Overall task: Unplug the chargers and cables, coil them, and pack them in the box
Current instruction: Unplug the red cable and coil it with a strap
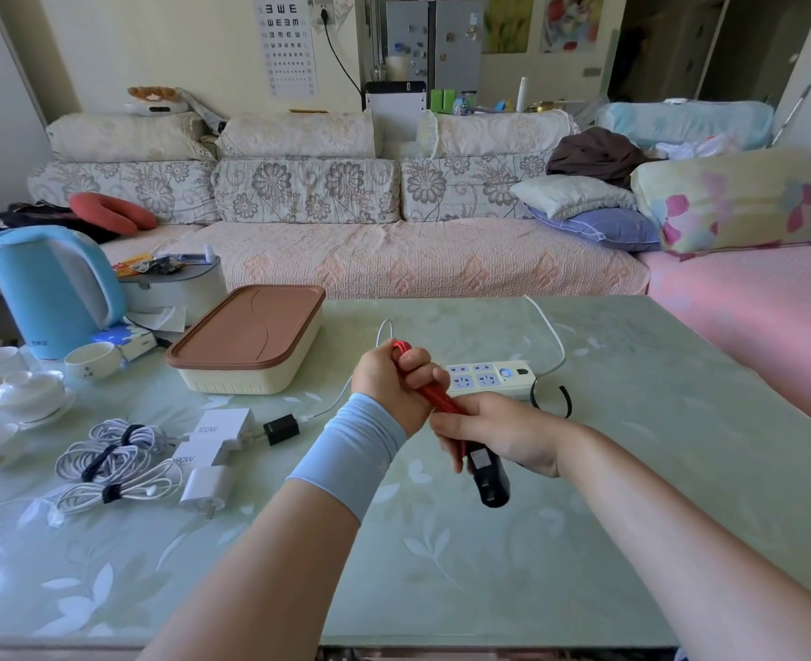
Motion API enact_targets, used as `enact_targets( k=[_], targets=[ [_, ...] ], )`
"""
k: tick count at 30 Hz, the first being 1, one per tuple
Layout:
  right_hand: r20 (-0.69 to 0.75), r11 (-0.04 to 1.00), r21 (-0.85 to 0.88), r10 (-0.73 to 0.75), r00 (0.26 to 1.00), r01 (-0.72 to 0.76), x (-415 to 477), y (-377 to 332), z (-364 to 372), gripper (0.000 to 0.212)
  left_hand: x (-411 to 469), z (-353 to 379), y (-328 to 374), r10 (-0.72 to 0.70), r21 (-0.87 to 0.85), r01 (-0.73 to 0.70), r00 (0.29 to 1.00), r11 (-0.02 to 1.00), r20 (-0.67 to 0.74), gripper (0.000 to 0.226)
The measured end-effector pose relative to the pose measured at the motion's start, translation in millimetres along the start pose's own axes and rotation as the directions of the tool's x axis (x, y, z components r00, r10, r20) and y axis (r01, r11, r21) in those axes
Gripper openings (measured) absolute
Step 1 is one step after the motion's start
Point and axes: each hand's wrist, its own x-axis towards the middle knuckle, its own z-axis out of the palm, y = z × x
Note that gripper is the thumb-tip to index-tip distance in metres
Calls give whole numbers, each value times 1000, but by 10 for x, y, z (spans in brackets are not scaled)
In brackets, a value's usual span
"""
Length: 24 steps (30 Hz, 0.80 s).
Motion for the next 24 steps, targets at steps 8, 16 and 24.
enact_targets(
  k=[8,16,24],
  targets=[
    [-18,995,73,74,997,-72,-2,7,-18,23,-21,50,-4,64,269,-67,998,961,22,43],
    [72,874,478,60,996,-87,-13,65,-126,26,-5,-111,-147,-168,760,4,976,649,139,48],
    [47,880,456,128,991,-135,-30,61,-256,29,23,-10,-119,-4,589,-59,994,806,106,39]
  ],
)
